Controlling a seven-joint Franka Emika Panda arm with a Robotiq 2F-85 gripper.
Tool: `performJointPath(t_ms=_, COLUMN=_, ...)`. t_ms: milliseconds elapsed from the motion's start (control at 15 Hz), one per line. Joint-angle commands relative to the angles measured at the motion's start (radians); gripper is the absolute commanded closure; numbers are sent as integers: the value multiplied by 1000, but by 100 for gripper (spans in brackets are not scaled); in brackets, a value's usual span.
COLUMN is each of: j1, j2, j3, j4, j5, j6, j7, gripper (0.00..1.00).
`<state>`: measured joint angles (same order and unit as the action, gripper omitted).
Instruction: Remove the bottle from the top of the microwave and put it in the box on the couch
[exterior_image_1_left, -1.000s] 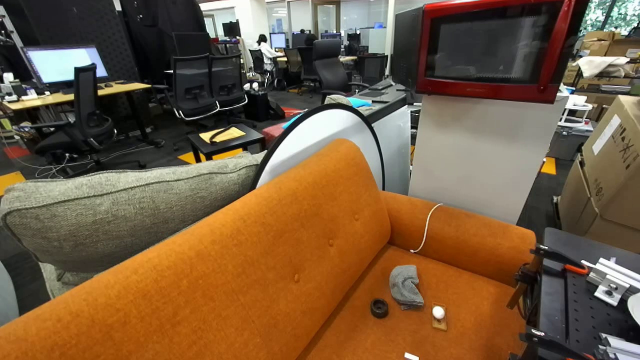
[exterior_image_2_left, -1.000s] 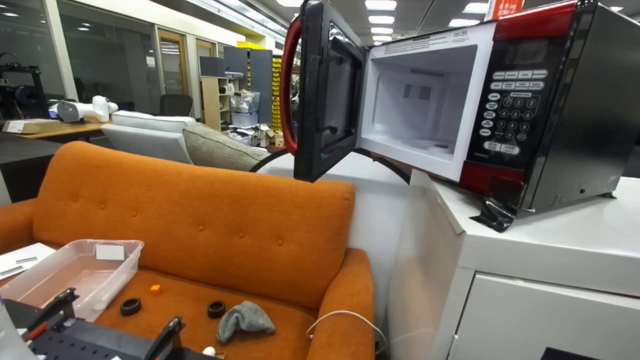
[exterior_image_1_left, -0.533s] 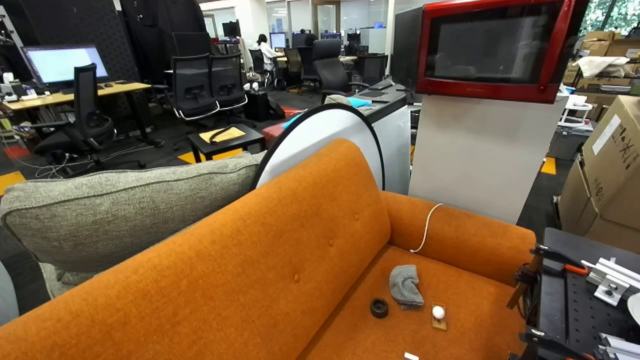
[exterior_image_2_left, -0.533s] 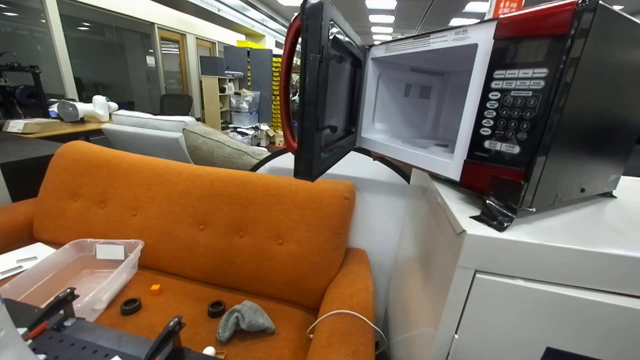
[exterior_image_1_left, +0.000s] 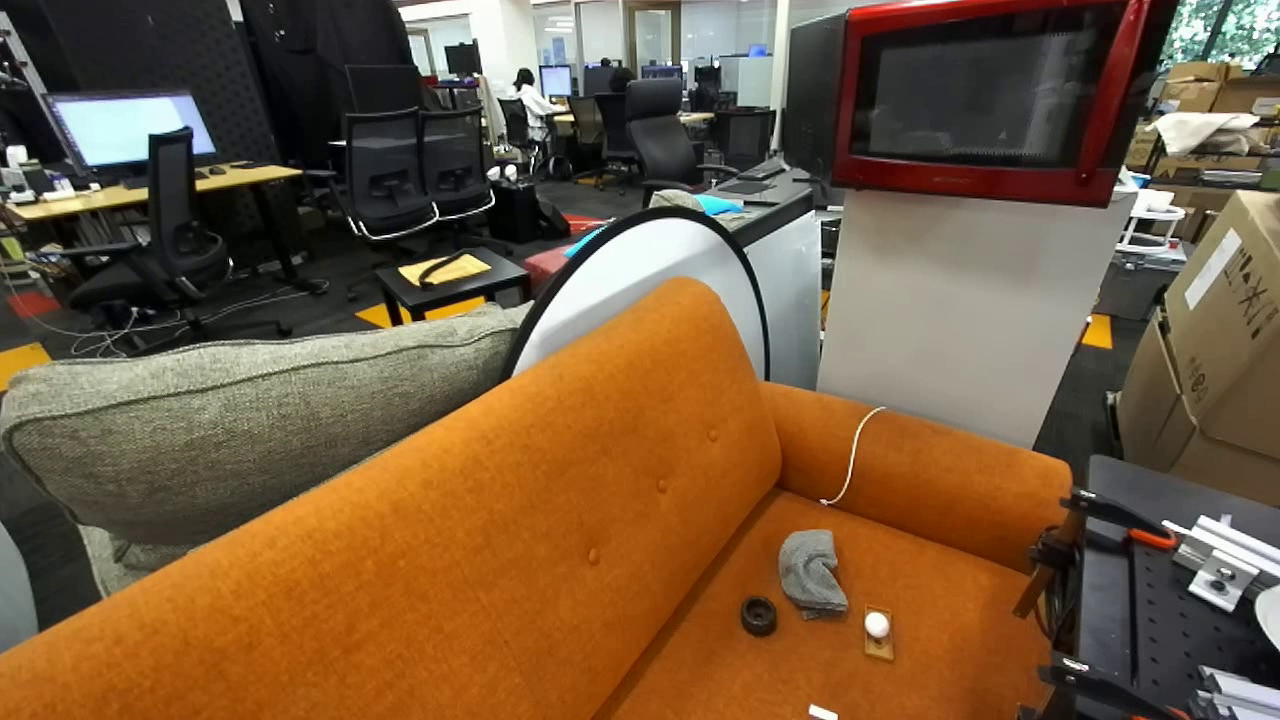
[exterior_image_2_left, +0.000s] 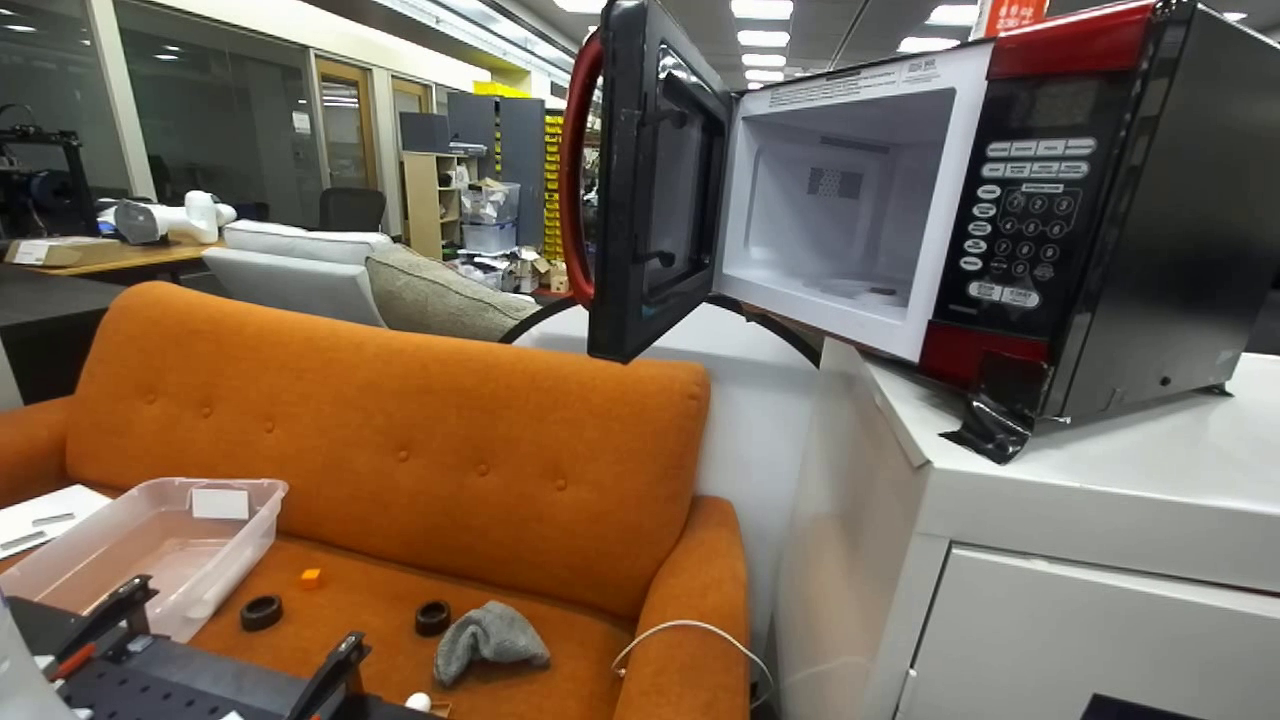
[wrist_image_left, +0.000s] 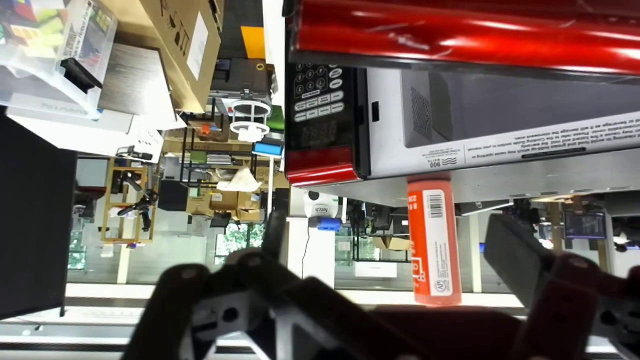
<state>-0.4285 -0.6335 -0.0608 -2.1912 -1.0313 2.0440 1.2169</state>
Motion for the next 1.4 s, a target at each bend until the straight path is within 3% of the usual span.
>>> performJointPath(t_ms=0, j1=52, j2=36, j3=-44, j4=36, j5=-31, j6=-21, j7=17, gripper=0)
performJointPath(t_ms=467, j1=72, j2=196, j3=-118, j4=172, j5=-105, j6=17, j7=64, gripper=0)
performJointPath(t_ms=1067, j1=88, j2=464, j3=-204, j4=487, j5=-51, j6=-13, j7=86, gripper=0)
performJointPath(t_ms=1133, j1=93, j2=409, j3=-200, j4=413, j5=-78, j6=8, j7=77, gripper=0)
performJointPath(t_ms=1333, j1=92, j2=454, j3=-211, j4=465, j5=-72, j6=5, j7=81, gripper=0)
